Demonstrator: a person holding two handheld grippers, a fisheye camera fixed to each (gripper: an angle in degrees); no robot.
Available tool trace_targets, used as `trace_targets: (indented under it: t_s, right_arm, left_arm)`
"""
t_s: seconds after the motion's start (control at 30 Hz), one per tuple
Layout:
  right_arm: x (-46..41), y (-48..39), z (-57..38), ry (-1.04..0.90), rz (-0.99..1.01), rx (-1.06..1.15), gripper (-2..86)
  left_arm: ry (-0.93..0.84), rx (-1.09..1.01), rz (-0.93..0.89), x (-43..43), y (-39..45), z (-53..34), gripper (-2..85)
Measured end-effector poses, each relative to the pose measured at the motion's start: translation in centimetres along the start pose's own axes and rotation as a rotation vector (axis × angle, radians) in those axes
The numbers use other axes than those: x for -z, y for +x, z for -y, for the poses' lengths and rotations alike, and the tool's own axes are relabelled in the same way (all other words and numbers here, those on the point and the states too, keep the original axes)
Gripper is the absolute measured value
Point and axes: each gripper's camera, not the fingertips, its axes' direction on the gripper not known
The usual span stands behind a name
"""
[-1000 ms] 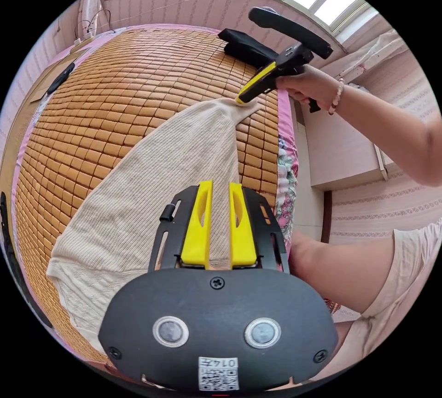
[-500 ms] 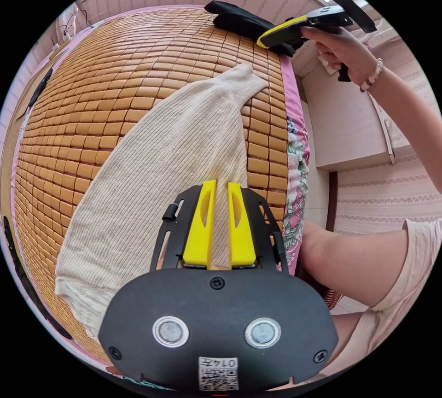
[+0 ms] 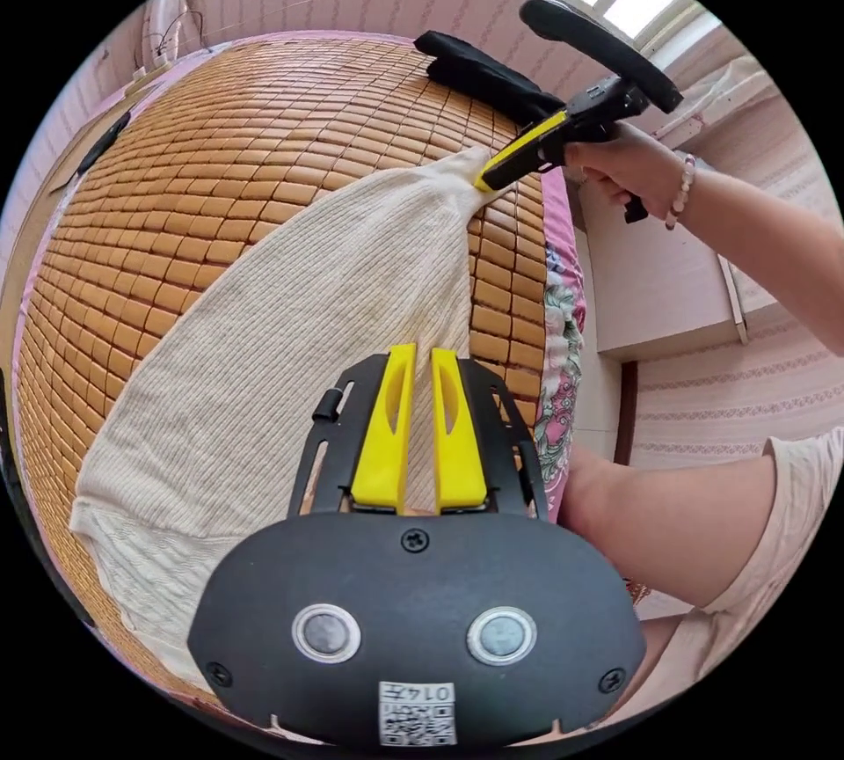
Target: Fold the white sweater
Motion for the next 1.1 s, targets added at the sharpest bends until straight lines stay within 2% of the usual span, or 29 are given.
trace_targets:
  t_s: [0.07, 0.17, 0.33, 0.43, 0.5, 0.6, 0.73, 0.87, 1.1]
  right_arm:
    - [0.3, -2.0, 0.7, -0.06, -0.089, 0.046, -1.0]
    - [1.0, -5.3, 0.3, -0.063, -0.252, 0.084, -0.9]
    - [1.7, -11.1, -1.6, -0.046, -0.347, 0.104, -0.8]
    - [4.4, -16.8, -2.8, 0.152, -0.254, 0.177, -0.5]
    - [4.8, -21.2, -2.8, 0.194, -0.235, 0.259, 0.1]
    - [4.2, -29.4, -2.0, 0.19, -0.181, 0.439, 3.7]
    - [3.0, -40.1, -1.5, 0.162, -0.015, 0.642, 8.0]
    - [2.8, -49.4, -1.9, 0.129, 0.155, 0.808, 8.8]
    - [1.3, -63.4, -3.5, 0.098, 0.241, 1.146, 8.8]
  left_arm:
    - [0.027, 0.063, -0.048, 1.6, -0.8, -1.8, 2.7]
    - [0.049, 0.078, -0.027, 4.0, -1.2, -4.8, 4.6]
    - [0.105, 0.136, -0.042, 7.8, -2.4, -10.7, 6.3]
    - [0.117, 0.197, -0.01, 10.3, -3.3, -15.4, 6.4]
    - [0.125, 0.248, 0.015, 11.8, -4.0, -18.7, 6.4]
    - [0.151, 0.368, 0.037, 14.2, -5.2, -24.6, 6.4]
    - [0.207, 0.544, 0.088, 17.8, -6.0, -33.3, 6.5]
    - [0.199, 0.712, 0.161, 20.6, -5.8, -42.0, 6.5]
    - [0.189, 1.0, 0.243, 23.6, -4.2, -55.1, 6.4]
